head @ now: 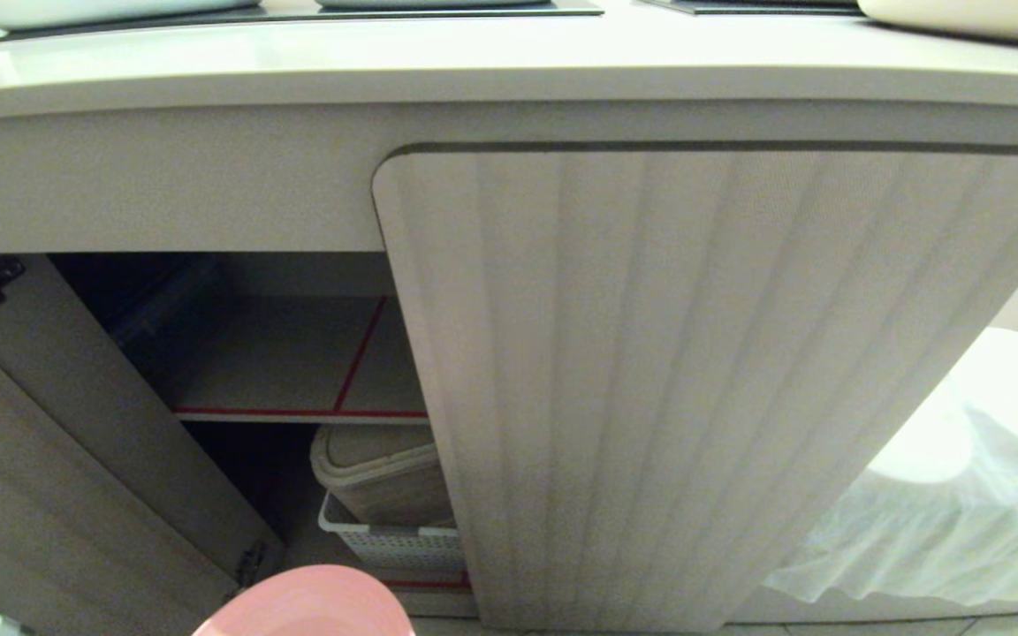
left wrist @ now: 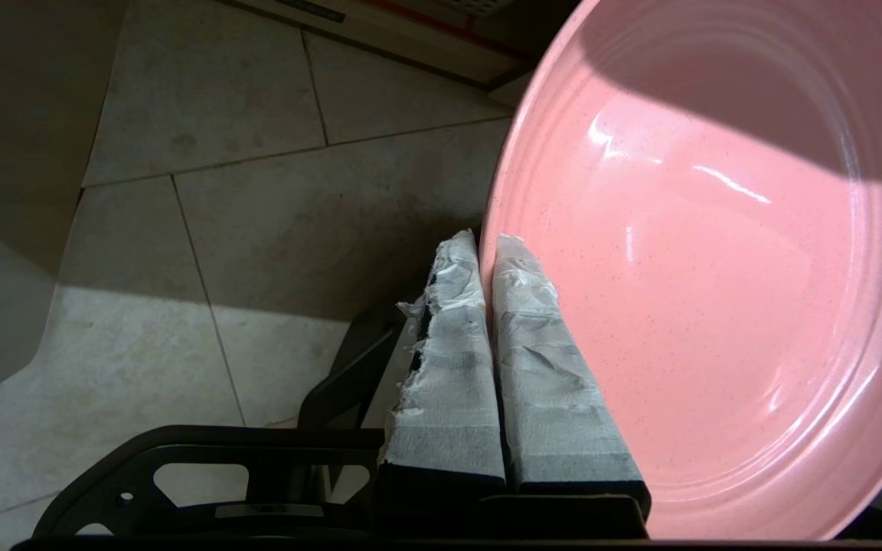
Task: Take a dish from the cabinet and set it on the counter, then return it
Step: Place it on the table
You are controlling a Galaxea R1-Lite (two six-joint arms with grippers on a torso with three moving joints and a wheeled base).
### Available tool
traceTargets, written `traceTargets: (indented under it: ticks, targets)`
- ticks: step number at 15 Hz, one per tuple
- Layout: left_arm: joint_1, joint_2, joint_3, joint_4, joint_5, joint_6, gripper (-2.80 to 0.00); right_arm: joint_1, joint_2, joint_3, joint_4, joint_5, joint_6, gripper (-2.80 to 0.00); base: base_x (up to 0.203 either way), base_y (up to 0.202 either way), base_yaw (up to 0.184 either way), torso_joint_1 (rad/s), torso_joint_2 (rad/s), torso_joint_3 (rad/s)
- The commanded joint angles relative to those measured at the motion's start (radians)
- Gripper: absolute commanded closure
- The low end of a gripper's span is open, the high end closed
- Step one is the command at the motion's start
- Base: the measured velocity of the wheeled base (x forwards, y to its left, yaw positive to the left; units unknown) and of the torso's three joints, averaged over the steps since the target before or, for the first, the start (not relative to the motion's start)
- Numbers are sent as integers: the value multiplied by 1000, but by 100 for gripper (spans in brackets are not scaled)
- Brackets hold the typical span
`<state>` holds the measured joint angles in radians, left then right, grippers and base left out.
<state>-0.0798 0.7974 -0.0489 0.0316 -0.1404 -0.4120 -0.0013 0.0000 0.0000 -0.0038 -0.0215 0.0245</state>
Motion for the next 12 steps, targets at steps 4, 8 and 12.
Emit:
traceTargets:
  ticks: [4, 8, 12]
  targets:
    - [-2, 2, 0, 1, 1, -2, 0, 0, 0, 0, -1, 0, 0, 0, 0, 0, 0, 0, 0, 0]
    - [-2, -4, 0, 1, 2, -2, 0, 1, 0, 0, -1, 1, 0, 0, 0, 0, 0, 0, 0, 0]
    - [-6, -18, -2, 4, 4, -2, 0, 0, 0, 0, -1, 0, 0, 0, 0, 0, 0, 0, 0, 0]
